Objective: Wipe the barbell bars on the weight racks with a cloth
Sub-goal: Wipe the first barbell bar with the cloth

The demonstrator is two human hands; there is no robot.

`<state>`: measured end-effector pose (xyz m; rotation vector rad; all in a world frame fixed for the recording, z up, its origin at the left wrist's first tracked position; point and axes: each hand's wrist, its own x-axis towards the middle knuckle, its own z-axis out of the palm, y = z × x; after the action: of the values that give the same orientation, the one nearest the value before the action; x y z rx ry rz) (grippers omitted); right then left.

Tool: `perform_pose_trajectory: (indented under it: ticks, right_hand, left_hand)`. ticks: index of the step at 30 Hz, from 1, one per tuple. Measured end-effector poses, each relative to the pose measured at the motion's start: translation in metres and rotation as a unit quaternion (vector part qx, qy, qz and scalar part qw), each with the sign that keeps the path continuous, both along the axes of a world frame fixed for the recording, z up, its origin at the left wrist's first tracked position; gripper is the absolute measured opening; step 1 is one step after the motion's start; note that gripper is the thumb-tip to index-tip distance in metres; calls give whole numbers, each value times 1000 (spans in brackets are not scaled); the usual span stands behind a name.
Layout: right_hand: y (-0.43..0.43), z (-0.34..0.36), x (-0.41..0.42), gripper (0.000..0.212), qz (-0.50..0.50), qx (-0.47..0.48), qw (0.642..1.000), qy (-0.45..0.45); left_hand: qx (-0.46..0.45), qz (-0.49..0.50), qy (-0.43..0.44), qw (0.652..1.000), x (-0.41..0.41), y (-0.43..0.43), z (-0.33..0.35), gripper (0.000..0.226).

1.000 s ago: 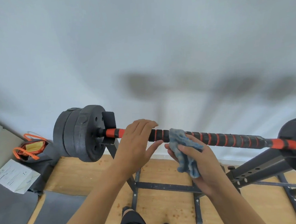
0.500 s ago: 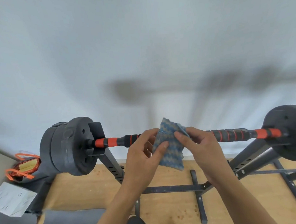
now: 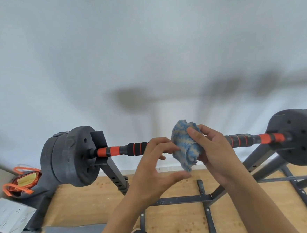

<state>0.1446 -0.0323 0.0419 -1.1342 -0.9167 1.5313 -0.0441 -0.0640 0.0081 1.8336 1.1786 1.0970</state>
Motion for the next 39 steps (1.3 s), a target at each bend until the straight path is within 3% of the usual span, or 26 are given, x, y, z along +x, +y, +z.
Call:
perform_pose_trajectory:
  ticks: [2, 6, 10, 15, 20, 24, 26, 30, 35, 39]
  right_hand:
    - [0, -1, -2, 42, 0, -25, 999, 25]
    - [1, -8, -1, 50, 32, -42, 997, 59]
    - [-2, -18, 1, 82, 120, -25, 989, 86]
    - [-9, -29, -1, 58, 112, -16, 993, 41]
    - [-17, -36, 6, 59, 146, -41, 988, -23]
    - [-20, -38, 9, 81, 192, -39, 955, -224]
    - [-18, -31, 8, 90, 189, -9, 948, -257]
    - [-10, -15, -2, 77, 206, 49, 958, -193]
    - [-8, -8, -12, 28, 207, 60, 963, -163]
    - [-13, -11, -12, 29, 205, 61, 965, -151]
  left_hand:
    - [18, -6, 11, 1000, 2, 0, -2, 45]
    - [40, 23, -5, 999, 3, 2, -2, 16]
    - [-37, 65, -81, 994, 3, 1, 2, 15]
    - [-109, 153, -229, 955, 2, 7, 12, 21]
    - [-160, 194, -356, 900, -12, 21, 22, 20]
    - [-178, 180, -300, 920, -12, 21, 28, 25]
    - [-185, 180, -255, 932, -10, 21, 29, 29]
    - [-185, 146, -195, 952, -9, 24, 37, 31]
    - [-121, 143, -147, 971, -15, 32, 47, 32]
    - [-171, 220, -134, 951, -24, 40, 30, 41]
